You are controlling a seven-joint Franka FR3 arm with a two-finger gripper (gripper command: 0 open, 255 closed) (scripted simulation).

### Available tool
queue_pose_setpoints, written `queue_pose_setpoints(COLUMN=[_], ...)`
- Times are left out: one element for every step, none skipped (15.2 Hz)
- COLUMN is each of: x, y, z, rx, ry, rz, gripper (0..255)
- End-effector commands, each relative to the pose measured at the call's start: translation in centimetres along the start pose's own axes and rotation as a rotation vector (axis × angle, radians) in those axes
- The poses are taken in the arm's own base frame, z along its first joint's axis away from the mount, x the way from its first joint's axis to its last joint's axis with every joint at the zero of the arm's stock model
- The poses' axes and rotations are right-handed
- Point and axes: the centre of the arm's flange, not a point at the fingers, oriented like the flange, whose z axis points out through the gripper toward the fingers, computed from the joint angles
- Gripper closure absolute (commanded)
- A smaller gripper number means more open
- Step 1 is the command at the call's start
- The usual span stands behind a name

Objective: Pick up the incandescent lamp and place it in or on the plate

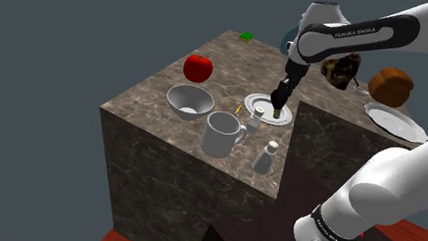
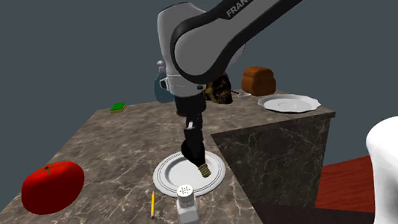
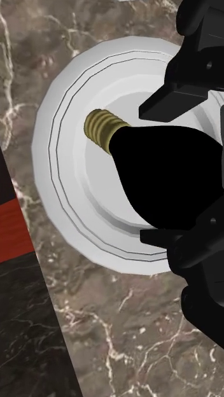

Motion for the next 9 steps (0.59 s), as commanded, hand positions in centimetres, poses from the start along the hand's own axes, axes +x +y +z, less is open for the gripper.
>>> queue_pose_setpoints(x=[0.0,0.0,0.0,0.0,0.0,0.0,0.0,0.0,0.0], y=[-0.3,-0.4,-0.4,-0.5,-0.5,-0.5,-0.5,-0.5,-0.5], z=[1.7,2.3,2.8,3.0,3.0,3.0,3.0,3.0,3.0], rx=[0.014,0.014,0.014,0.014,0.014,0.014,0.014,0.014,0.014], ry=[-0.035,-0.035,-0.035,-0.035,-0.035,-0.035,-0.035,-0.035,-0.035], rz=[-0.003,-0.003,-0.003,-0.003,-0.003,-0.003,-0.003,-0.003,-0.003], gripper=[255,255,255,255,255,255,255,255,255])
